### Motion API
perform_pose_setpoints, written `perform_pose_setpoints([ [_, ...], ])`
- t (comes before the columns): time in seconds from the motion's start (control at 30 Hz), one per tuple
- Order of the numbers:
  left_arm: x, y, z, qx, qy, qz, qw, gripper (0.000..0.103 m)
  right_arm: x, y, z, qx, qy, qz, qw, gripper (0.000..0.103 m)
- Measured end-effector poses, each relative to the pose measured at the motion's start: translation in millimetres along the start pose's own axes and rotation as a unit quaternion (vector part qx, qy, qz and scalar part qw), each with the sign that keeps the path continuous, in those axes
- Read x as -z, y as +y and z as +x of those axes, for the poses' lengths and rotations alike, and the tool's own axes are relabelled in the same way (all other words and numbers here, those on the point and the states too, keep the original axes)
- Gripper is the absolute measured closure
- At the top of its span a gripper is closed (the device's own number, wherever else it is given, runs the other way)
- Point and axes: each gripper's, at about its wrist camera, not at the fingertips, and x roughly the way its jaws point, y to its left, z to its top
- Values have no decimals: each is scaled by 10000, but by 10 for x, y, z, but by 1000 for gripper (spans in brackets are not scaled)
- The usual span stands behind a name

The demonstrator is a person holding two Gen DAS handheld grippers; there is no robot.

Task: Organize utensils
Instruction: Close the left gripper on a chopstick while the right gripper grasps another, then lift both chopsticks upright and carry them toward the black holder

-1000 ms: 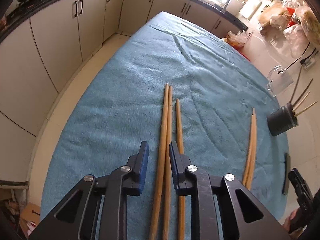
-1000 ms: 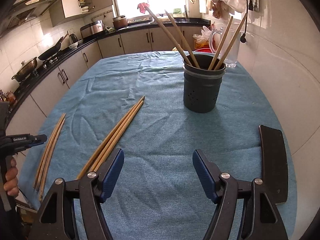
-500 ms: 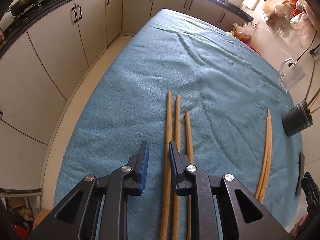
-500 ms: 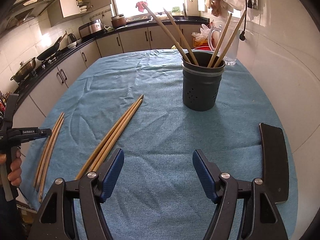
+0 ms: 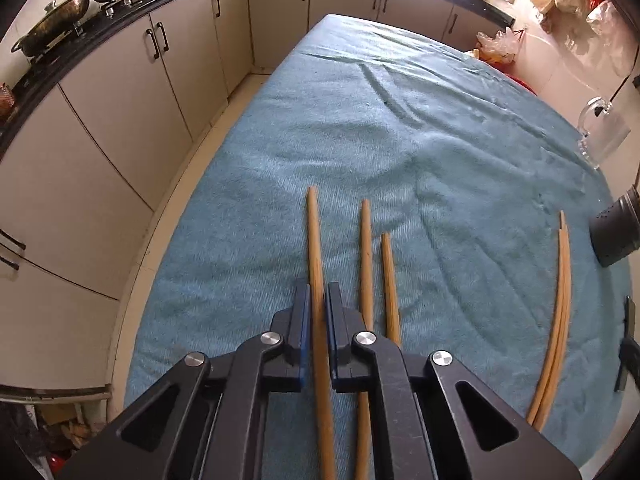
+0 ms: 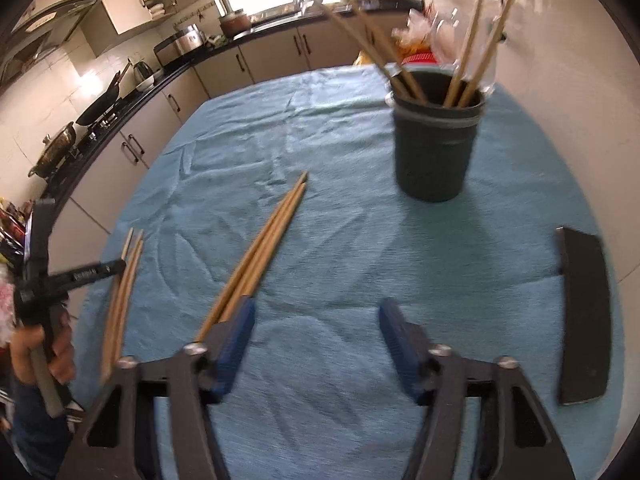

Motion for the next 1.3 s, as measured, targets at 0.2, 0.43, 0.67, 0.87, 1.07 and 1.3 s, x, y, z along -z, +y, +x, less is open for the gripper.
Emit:
perform_pose_setpoints([
  [0.2, 26, 53, -3, 119, -47, 0, 9999, 96, -314, 112, 370, -99, 416, 345, 9985, 62],
  [0.43, 53, 83, -15, 255, -132, 43, 9996, 96, -536, 282, 758, -298, 816, 632, 9942, 73],
  [0.67, 57, 108, -17, 371, -154, 17, 9992, 96, -577, 497, 966, -228, 1005, 514, 9934, 78],
  [0.87, 56, 105, -14, 379, -137, 19, 9992, 96, -594, 539, 1046, 94, 1156, 436, 9923, 85],
  [1.07, -23, 48, 23, 272, -6, 81, 9996, 96, -711, 699, 1150, 480, 1327, -78, 9900, 84],
  [1.3, -83, 3, 47, 255, -81, 81, 9996, 97, -744, 836, 1237, 663, 1320, -560, 9874, 93],
])
